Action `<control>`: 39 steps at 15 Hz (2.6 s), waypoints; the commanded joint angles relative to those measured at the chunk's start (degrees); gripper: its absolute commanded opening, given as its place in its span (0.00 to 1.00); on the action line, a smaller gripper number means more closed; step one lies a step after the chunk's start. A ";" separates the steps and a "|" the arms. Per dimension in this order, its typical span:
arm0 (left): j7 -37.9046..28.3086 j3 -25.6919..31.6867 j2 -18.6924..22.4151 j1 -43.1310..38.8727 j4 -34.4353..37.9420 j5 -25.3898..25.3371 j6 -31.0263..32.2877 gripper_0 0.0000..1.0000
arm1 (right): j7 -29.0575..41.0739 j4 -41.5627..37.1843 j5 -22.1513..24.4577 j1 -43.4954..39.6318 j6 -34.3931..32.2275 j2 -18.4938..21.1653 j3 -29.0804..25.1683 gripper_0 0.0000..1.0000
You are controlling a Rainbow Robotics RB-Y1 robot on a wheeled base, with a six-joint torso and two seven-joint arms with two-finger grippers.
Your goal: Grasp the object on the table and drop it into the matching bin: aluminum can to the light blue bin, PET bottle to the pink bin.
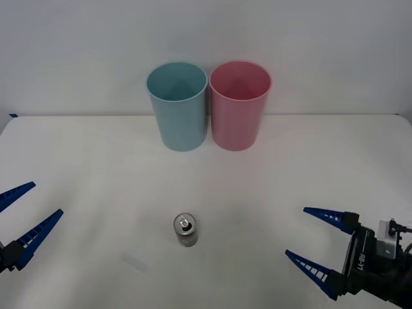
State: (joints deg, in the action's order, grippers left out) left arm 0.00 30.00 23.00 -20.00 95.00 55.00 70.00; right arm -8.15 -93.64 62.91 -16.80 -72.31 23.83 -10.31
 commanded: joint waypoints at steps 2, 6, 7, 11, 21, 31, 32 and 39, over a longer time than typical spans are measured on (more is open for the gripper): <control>0.00 0.00 0.00 0.00 0.00 0.00 0.00 1.00 | -2.58 3.90 0.28 3.36 1.39 -0.01 4.42 1.00; 0.00 0.00 0.00 0.00 0.00 0.00 0.00 1.00 | -6.88 4.16 0.28 4.23 7.45 -0.10 9.17 1.00; 0.00 0.00 0.00 0.00 0.00 0.00 0.00 1.00 | -7.06 4.25 0.28 4.59 8.59 -0.10 10.40 1.00; 0.00 0.00 0.00 0.00 0.00 0.00 0.00 1.00 | -7.32 4.52 0.28 6.61 12.99 -1.33 15.58 1.00; 0.00 0.00 0.00 0.00 0.00 0.00 0.00 1.00 | -9.78 15.33 5.65 15.84 13.87 -7.22 21.74 1.00; 0.00 0.00 0.00 0.00 0.00 0.00 0.00 1.00 | -13.12 23.41 7.23 21.90 18.79 -12.93 26.48 1.00; 0.00 0.00 0.00 0.00 0.00 0.00 0.00 1.00 | -13.47 24.38 7.76 22.60 19.14 -13.72 26.48 1.00; 0.00 0.00 0.00 0.00 0.00 0.00 0.00 1.00 | -15.14 27.46 7.84 25.06 23.18 -15.66 28.33 1.00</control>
State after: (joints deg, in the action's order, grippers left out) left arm 0.00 30.00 23.00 -20.00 95.00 55.00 70.00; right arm -23.22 -66.18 70.77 8.19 -49.39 8.17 17.91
